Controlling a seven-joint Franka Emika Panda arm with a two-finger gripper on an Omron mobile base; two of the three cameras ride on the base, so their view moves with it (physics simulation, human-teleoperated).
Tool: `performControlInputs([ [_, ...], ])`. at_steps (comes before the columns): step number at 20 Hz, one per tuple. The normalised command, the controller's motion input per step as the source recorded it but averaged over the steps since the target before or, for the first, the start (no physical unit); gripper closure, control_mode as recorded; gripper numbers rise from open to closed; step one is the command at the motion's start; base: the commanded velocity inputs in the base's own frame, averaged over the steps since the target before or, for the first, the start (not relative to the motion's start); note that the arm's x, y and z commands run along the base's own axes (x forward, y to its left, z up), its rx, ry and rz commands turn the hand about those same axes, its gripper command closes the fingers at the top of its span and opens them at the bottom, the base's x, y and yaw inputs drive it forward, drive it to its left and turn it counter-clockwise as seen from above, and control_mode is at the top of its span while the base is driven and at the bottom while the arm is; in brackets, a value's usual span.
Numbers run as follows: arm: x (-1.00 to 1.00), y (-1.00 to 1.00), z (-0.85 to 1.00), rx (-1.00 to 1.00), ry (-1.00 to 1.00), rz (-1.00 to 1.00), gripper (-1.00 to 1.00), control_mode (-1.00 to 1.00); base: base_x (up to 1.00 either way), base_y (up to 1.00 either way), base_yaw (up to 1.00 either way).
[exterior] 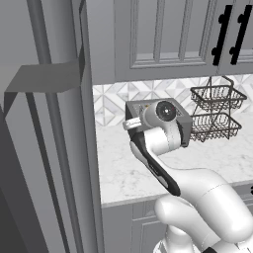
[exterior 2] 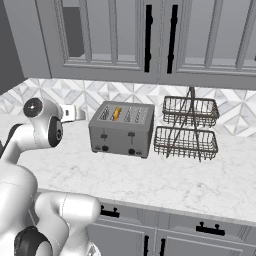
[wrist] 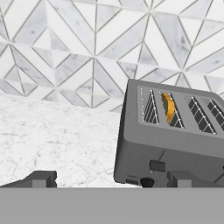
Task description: Start the toaster. Once the lever pops up, take the bread to the plate on the dining counter.
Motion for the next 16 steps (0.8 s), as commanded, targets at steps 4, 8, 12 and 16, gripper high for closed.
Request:
performControlInputs([
  [4, 0.0, 0.0, 0.0, 0.0, 0.0, 0.0, -1.0, -1.0, 0.0, 0.0, 0.0],
  [8, 0.0, 0.0, 0.0, 0.0, 0.0, 0.0, -1.0, -1.0, 0.0, 0.0, 0.0],
  [12, 0.0, 0.0, 0.0, 0.0, 0.0, 0.0, -1.0, -1.0, 0.0, 0.0, 0.0],
  [16, 0.0, 0.0, 0.0, 0.0, 0.0, 0.0, -1.0, -1.0, 0.0, 0.0, 0.0],
])
